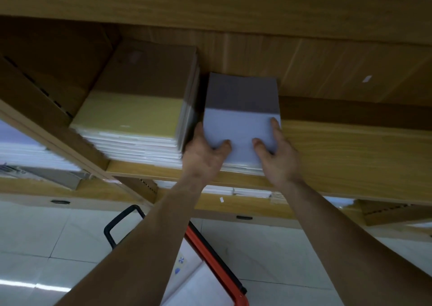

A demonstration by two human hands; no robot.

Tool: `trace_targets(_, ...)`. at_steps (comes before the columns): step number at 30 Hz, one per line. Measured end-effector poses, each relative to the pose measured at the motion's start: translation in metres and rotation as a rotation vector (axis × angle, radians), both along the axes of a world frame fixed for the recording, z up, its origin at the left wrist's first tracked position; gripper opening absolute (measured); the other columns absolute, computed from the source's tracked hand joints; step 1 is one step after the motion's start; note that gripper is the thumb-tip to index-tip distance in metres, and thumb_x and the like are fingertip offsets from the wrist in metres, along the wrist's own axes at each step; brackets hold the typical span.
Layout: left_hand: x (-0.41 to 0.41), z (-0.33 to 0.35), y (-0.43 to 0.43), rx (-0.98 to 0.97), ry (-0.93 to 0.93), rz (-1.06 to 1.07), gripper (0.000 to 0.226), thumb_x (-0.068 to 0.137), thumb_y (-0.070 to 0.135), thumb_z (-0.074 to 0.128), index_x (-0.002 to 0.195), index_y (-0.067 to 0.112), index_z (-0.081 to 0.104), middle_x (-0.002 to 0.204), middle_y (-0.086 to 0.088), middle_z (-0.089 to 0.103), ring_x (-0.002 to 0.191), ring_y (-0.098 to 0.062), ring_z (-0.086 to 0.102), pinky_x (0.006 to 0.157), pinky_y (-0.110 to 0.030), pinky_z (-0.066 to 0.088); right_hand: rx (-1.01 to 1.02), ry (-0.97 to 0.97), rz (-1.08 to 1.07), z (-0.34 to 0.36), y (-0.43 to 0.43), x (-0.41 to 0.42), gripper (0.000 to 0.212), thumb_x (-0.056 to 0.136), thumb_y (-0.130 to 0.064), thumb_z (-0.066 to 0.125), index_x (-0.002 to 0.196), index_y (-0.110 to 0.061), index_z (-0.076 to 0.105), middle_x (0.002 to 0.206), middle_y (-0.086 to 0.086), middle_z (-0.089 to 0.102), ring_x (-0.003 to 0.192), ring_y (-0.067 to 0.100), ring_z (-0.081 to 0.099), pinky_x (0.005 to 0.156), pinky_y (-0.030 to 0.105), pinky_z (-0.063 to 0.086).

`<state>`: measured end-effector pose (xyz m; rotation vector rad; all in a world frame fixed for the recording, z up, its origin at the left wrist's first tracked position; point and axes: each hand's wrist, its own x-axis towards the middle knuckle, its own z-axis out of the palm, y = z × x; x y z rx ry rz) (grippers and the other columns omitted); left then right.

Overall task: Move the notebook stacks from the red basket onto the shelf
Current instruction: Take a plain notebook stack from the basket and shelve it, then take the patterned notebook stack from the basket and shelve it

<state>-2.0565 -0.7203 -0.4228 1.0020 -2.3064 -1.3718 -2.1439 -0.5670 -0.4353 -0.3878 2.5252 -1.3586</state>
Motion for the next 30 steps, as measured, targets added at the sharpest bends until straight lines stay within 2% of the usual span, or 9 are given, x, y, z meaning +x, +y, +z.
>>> trace_targets(3, 0.001, 0.003, -0.002, 0.051, -0.023, -0.019, 0.066, 0.088, 0.038, 0.073, 0.145, 0.025, 0.042, 0.125, 0.004, 0.065, 0.111, -0.023, 0.064, 0.095, -0.036, 0.053, 0.062, -0.004, 0.034, 0.006, 0.002, -0.001, 0.073, 0.099, -0.049, 0.058, 0.161, -0.037, 0.022, 0.157, 0.000, 0.042, 0.134, 0.021, 0.049, 0.094, 0.022, 0.040)
trace_targets(7, 0.006, 0.011, -0.001, 0.088, -0.078, -0.050, 0.062, 0.092, 0.040, 0.069, 0.144, 0.022, 0.040, 0.128, 0.001, 0.063, 0.111, -0.023, 0.063, 0.089, -0.029, 0.048, 0.193, 0.027, 0.018, 0.022, 0.005, 0.012, 0.076, 0.096, -0.057, 0.057, 0.161, -0.036, 0.023, 0.154, 0.005, 0.043, 0.134, 0.027, 0.049, 0.092, 0.030, 0.043)
trace_targets(9, 0.019, 0.015, 0.005, 0.083, -0.096, -0.049, 0.056, 0.093, 0.041, 0.068, 0.139, 0.022, 0.044, 0.122, 0.004, 0.062, 0.104, -0.018, 0.061, 0.086, -0.026, 0.046, 0.269, 0.061, 0.019, 0.025, 0.011, 0.029, 0.079, 0.096, -0.062, 0.053, 0.161, -0.035, 0.018, 0.154, 0.005, 0.041, 0.131, 0.028, 0.052, 0.088, 0.033, 0.046)
trace_targets(12, 0.062, 0.012, 0.016, 0.085, -0.097, -0.071, 0.045, 0.093, 0.043, 0.066, 0.132, 0.028, 0.050, 0.118, 0.010, 0.065, 0.096, -0.015, 0.065, 0.087, -0.035, 0.055, 0.307, 0.071, 0.014, 0.020, 0.029, 0.069, 0.084, 0.096, -0.063, 0.050, 0.163, -0.035, 0.007, 0.158, 0.004, 0.035, 0.127, 0.028, 0.055, 0.087, 0.038, 0.050)
trace_targets(15, 0.125, -0.006, 0.022, 0.026, -0.148, -0.099, 0.046, 0.095, 0.045, 0.062, 0.137, 0.031, 0.049, 0.122, 0.016, 0.059, 0.106, -0.007, 0.059, 0.093, -0.030, 0.050, 0.372, 0.137, 0.035, -0.001, 0.047, 0.120, 0.087, 0.094, -0.061, 0.051, 0.162, -0.031, 0.006, 0.158, 0.008, 0.034, 0.134, 0.031, 0.050, 0.092, 0.042, 0.054)
trace_targets(20, 0.228, -0.077, 0.005, 0.007, -0.463, -0.168, 0.053, 0.091, 0.051, 0.061, 0.137, 0.028, 0.052, 0.121, 0.007, 0.065, 0.107, -0.015, 0.064, 0.093, -0.039, 0.054, 0.473, -0.008, 0.082, -0.056, 0.046, 0.199, 0.088, 0.095, -0.058, 0.055, 0.163, -0.024, 0.010, 0.158, 0.009, 0.034, 0.140, 0.029, 0.043, 0.101, 0.043, 0.048)
trace_targets(22, 0.265, -0.114, -0.008, 0.007, -0.577, -0.228, 0.055, 0.090, 0.050, 0.061, 0.139, 0.026, 0.052, 0.128, 0.001, 0.064, 0.118, -0.021, 0.062, 0.099, -0.041, 0.052, 0.479, -0.107, 0.064, -0.086, 0.035, 0.223, 0.091, 0.095, -0.055, 0.058, 0.163, -0.020, 0.008, 0.158, 0.012, 0.035, 0.140, 0.032, 0.043, 0.102, 0.044, 0.047)
trace_targets(26, 0.321, -0.180, -0.031, -0.004, -0.698, -0.278, 0.058, 0.092, 0.046, 0.063, 0.144, 0.024, 0.051, 0.142, 0.000, 0.059, 0.128, -0.021, 0.056, 0.104, -0.039, 0.048, 0.514, -0.291, 0.067, -0.158, 0.014, 0.270, 0.093, 0.094, -0.053, 0.061, 0.162, -0.014, 0.011, 0.156, 0.016, 0.035, 0.140, 0.035, 0.042, 0.105, 0.047, 0.044)
trace_targets(30, 0.344, -0.257, -0.050, -0.026, -0.790, -0.361, 0.065, 0.094, 0.045, 0.063, 0.150, 0.020, 0.042, 0.150, -0.006, 0.050, 0.135, -0.027, 0.049, 0.107, -0.042, 0.045, 0.565, -0.365, 0.109, -0.243, -0.003, 0.312, 0.091, 0.091, -0.054, 0.065, 0.160, -0.012, 0.023, 0.157, 0.017, 0.036, 0.142, 0.036, 0.040, 0.111, 0.045, 0.041)
